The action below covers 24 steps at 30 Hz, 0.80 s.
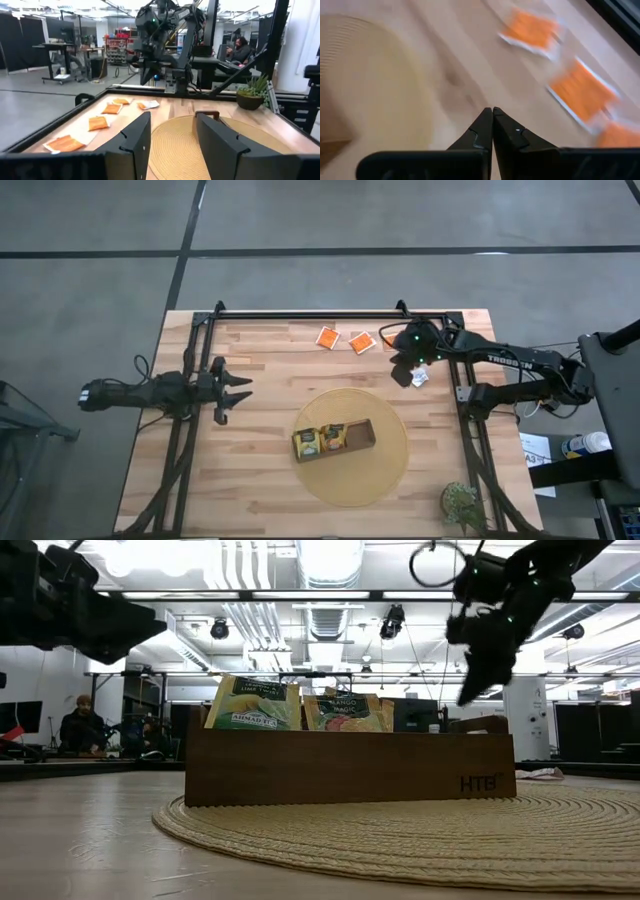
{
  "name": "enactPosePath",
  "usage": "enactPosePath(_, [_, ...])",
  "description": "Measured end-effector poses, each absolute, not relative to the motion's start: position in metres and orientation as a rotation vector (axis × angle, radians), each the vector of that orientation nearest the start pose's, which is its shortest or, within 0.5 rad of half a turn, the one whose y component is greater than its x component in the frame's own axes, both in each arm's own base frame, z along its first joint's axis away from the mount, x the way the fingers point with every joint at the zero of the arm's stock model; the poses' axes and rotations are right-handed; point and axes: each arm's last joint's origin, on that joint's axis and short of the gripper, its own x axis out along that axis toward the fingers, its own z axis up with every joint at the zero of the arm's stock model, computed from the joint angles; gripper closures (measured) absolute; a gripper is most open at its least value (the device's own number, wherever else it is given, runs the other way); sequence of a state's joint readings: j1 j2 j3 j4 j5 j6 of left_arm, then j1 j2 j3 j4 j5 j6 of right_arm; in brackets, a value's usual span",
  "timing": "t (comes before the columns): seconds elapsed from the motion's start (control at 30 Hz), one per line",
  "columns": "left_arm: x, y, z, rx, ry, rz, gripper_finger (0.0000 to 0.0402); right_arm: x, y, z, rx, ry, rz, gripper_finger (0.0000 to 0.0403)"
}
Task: Pick & Place Tea
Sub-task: Put the orange tea bag into the right section of the wooden organizer
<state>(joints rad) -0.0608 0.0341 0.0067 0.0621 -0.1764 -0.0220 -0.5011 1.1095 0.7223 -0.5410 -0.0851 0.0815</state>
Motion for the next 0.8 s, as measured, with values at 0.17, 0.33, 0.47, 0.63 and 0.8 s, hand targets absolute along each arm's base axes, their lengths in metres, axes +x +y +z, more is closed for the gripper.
enactPosePath(0.17, [0.099,-0.001,0.169,-0.046,-0.038,0.115,0.0248,0.169,-0.098,0.216,0.387,1.037,-0.657,0.0394])
enactPosePath(0.33, [0.099,-0.001,0.169,-0.046,-0.038,0.115,0.0248,0.163,-0.096,0.207,0.378,1.091,-0.708,0.0394])
enactPosePath(0.47, [0.099,-0.001,0.169,-0.046,-0.038,0.115,0.0248,0.163,-0.096,0.202,0.356,1.109,-0.691,0.0394])
enactPosePath(0.63, [0.099,-0.001,0.169,-0.046,-0.039,0.115,0.0248,0.163,-0.096,0.203,0.345,1.110,-0.688,0.0394])
enactPosePath(0.8, [0.099,-0.001,0.169,-0.047,-0.040,0.115,0.0248,0.163,-0.097,0.203,0.328,1.110,-0.699,0.0394])
